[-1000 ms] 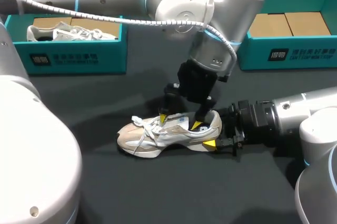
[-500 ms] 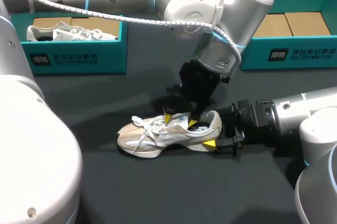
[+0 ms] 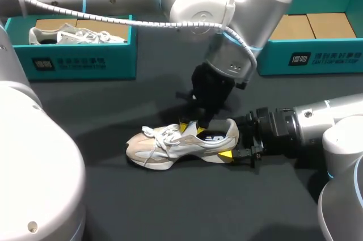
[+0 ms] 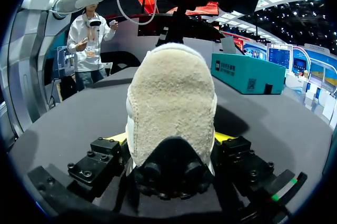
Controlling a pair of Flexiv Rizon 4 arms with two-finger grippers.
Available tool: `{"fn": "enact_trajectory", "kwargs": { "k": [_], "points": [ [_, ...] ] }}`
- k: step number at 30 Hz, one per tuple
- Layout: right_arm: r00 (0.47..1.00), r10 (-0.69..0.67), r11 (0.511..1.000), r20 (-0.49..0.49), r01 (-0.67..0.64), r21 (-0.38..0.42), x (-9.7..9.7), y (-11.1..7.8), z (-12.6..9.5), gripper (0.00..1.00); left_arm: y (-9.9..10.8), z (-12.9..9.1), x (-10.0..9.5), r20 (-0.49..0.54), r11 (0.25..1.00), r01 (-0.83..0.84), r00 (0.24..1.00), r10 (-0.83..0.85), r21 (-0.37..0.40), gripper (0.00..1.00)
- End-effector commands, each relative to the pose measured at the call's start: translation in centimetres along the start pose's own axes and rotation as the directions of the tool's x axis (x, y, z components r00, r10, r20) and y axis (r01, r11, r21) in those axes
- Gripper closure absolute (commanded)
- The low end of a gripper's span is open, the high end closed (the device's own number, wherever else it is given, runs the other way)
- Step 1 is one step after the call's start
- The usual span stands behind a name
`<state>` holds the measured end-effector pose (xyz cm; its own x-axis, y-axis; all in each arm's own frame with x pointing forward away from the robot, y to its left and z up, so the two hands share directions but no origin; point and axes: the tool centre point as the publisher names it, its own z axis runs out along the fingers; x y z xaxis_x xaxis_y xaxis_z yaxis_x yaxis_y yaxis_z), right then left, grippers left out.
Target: Take the shoe out of the shoebox, open the shoe tongue, remove and reinsert the insole, then place the shoe into the shoebox
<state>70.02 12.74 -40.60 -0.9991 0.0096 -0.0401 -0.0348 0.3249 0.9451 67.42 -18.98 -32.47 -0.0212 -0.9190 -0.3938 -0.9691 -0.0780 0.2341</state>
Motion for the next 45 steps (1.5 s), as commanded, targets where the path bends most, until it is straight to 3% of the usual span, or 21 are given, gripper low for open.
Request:
{"fn": "enact_trajectory", "kwargs": {
  "k": [1,6,8,9,10,23,34,45],
  "points": [
    [1.0,-0.001,1.0,0.001,0.001,0.003,0.1,0.0,0.0,1.0,0.4,-0.1,-1.1,-0.021,1.0,-0.011,1.0,0.012,0.02,0.84],
    [1.0,-0.001,1.0,0.001,0.001,0.003,0.1,0.0,0.0,1.0,0.5,-0.4,-2.0,-0.059,0.998,-0.023,0.998,0.026,0.053,0.83],
    [1.0,-0.001,1.0,0.001,0.001,0.003,0.1,0.0,0.0,1.0,0.5,-0.5,-2.3,-0.076,0.998,-0.019,0.997,0.024,0.066,0.89],
    [1.0,-0.001,1.0,0.001,0.001,0.003,0.1,0.0,0.0,1.0,0.6,-0.5,-2.6,-0.086,0.997,-0.02,0.996,0.026,0.073,0.99],
    [1.0,-0.001,1.0,0.001,0.001,0.003,0.1,0.0,0.0,1.0,0.7,-0.5,-2.8,-0.098,0.997,-0.016,0.995,0.023,0.078,1.0],
    [1.0,-0.001,1.0,0.001,0.001,0.003,0.1,0.0,0.0,1.0,2.0,-0.1,-7.5,-0.272,0.99,0.059,0.962,-0.022,0.13,1.0],
    [1.0,-0.001,1.0,0.001,0.001,0.003,0.1,0.0,0.0,1.0,1.9,2.6,-9.7,-0.256,0.993,0.081,0.965,-0.056,0.085,1.0],
    [1.0,-0.001,1.0,0.001,0.001,0.003,0.1,0.0,0.0,1.0,1.0,6.0,-10.1,-0.207,0.996,0.078,0.976,-0.065,0.054,1.0]
  ]
}}
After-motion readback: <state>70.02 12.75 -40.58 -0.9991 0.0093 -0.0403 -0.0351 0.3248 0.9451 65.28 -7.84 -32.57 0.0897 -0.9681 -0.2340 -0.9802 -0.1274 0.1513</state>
